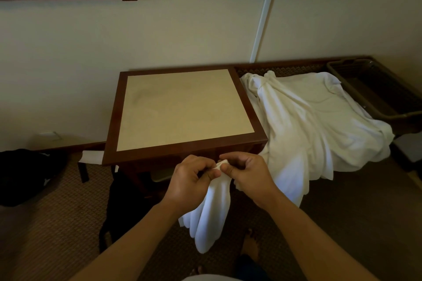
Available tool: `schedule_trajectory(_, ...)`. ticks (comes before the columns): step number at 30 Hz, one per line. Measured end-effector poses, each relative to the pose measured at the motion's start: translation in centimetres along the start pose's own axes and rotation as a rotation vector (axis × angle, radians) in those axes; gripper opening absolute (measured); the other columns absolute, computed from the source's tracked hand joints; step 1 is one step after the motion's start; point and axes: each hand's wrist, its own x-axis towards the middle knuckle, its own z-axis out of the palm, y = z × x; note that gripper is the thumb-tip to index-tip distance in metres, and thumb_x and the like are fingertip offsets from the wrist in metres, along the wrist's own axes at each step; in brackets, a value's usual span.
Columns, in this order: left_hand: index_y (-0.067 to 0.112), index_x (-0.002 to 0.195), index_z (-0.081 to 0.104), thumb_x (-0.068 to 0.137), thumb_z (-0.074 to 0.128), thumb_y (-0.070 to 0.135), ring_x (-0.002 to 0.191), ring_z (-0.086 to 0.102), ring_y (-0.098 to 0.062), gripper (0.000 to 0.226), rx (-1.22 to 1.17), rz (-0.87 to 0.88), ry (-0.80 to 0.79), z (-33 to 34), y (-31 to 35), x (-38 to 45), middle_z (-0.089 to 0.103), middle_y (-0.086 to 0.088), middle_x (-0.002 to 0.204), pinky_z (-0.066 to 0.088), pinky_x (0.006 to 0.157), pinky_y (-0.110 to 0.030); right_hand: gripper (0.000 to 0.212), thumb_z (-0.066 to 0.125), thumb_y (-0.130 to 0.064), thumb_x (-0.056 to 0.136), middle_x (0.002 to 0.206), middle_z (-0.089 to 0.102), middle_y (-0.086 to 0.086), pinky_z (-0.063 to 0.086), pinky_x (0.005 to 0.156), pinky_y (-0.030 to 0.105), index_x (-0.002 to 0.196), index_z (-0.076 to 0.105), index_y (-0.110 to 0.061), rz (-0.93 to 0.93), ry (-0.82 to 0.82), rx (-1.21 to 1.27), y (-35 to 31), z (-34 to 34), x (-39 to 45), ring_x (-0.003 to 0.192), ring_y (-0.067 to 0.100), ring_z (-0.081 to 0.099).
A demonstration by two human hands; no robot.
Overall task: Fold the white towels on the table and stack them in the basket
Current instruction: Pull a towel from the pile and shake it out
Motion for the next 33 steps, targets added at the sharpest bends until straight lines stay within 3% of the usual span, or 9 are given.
schedule_trajectory(3, 0.027, 0.092, 0.077, 0.086, 0.081, 0.016, 0.097, 0.063, -0.006, 0.013, 0.006, -0.007, 0.011, 0.1, -0.3, -0.2, 0.068, 0.022, 0.1, 0.049, 0.079, -0.013, 0.019, 0.072, -0.003, 0.091, 0.092, 0.077, 0.0, 0.053, 0.065, 0.017, 0.101, 0.074, -0.019, -0.014, 0.008, 0.007, 0.2, 0.2, -0.1, 0.084, 0.01, 0.073)
schedule_trajectory(8, 0.042, 0.089, 0.068, 0.089, 0.078, 0.03, 0.098, 0.059, -0.005, 0.015, 0.031, -0.054, 0.003, 0.1, 0.7, 0.3, 0.065, 0.027, 0.103, 0.046, 0.077, -0.012, 0.027, 0.069, 0.002, 0.092, 0.091, 0.077, -0.004, 0.054, 0.067, 0.017, 0.099, 0.073, -0.023, -0.099, 0.101, -0.001, 0.1, 0.8, -0.3, 0.083, 0.008, 0.072)
schedule_trajectory(11, 0.035, 0.09, 0.07, 0.094, 0.071, 0.034, 0.098, 0.059, -0.006, 0.004, -0.032, -0.11, -0.124, -0.2, 1.0, 1.0, 0.066, 0.02, 0.099, 0.047, 0.078, -0.015, 0.032, 0.068, 0.003, 0.092, 0.096, 0.075, -0.011, 0.056, 0.079, 0.02, 0.098, 0.073, -0.029, -0.192, 0.129, -0.097, -0.2, 0.6, -0.3, 0.094, 0.009, 0.071)
schedule_trajectory(14, 0.029, 0.089, 0.071, 0.098, 0.067, 0.033, 0.085, 0.063, -0.015, 0.01, -0.13, -0.177, -0.295, -0.6, -0.3, 1.0, 0.068, 0.008, 0.091, 0.054, 0.077, -0.032, 0.028, 0.068, 0.004, 0.09, 0.097, 0.073, -0.015, 0.054, 0.085, 0.018, 0.101, 0.075, -0.021, -0.295, 0.14, -0.226, -1.4, -0.4, -0.2, 0.098, 0.008, 0.069)
schedule_trajectory(17, 0.031, 0.09, 0.073, 0.099, 0.064, 0.037, 0.086, 0.063, -0.011, 0.014, -0.083, -0.222, -0.366, -0.1, -2.5, 0.1, 0.065, 0.011, 0.094, 0.055, 0.079, -0.034, 0.028, 0.07, 0.005, 0.089, 0.096, 0.074, -0.018, 0.051, 0.086, 0.014, 0.101, 0.075, -0.02, -0.38, 0.16, -0.323, -3.4, -1.4, 0.1, 0.097, 0.001, 0.069)
schedule_trajectory(21, 0.029, 0.097, 0.075, 0.101, 0.062, 0.036, 0.092, 0.055, 0.001, 0.015, 0.092, -0.204, -0.354, 0.8, -5.4, -1.4, 0.057, 0.019, 0.099, 0.043, 0.077, -0.013, 0.029, 0.072, 0.004, 0.088, 0.1, 0.072, -0.02, 0.05, 0.087, 0.012, 0.102, 0.076, -0.022, -0.464, 0.185, -0.392, -5.4, -1.8, 0.1, 0.097, -0.001, 0.068)
schedule_trajectory(27, 0.033, 0.088, 0.068, 0.103, 0.055, 0.034, 0.091, 0.056, -0.002, 0.02, 0.205, -0.357, -0.263, 2.3, -9.5, -4.0, 0.057, 0.017, 0.102, 0.047, 0.081, -0.023, 0.027, 0.073, 0.002, 0.089, 0.098, 0.069, -0.025, 0.046, 0.085, 0.006, 0.104, 0.075, -0.021, -0.533, 0.208, -0.42, -7.3, -1.9, -0.4, 0.095, -0.006, 0.067)
schedule_trajectory(30, 0.023, 0.11, 0.075, 0.103, 0.056, 0.029, 0.099, 0.06, -0.004, 0.021, 0.147, -0.429, -0.196, 2.9, -10.6, -4.3, 0.062, 0.014, 0.111, 0.054, 0.09, -0.033, 0.027, 0.074, 0.001, 0.088, 0.099, 0.071, -0.022, 0.046, 0.085, 0.006, 0.105, 0.075, -0.021, -0.534, 0.207, -0.411, -7.7, -1.7, -0.6, 0.095, -0.004, 0.068)
schedule_trajectory(33, 0.023, 0.128, 0.07, 0.103, 0.058, 0.024, 0.108, 0.059, -0.002, 0.028, 0.04, -0.41, -0.109, 3.7, -10.1, -4.5, 0.06, 0.017, 0.119, 0.054, 0.097, -0.034, 0.026, 0.074, -0.002, 0.089, 0.1, 0.071, -0.022, 0.047, 0.086, 0.008, 0.105, 0.075, -0.023, -0.515, 0.209, -0.388, -8.2, -1.6, -0.7, 0.096, -0.004, 0.068)
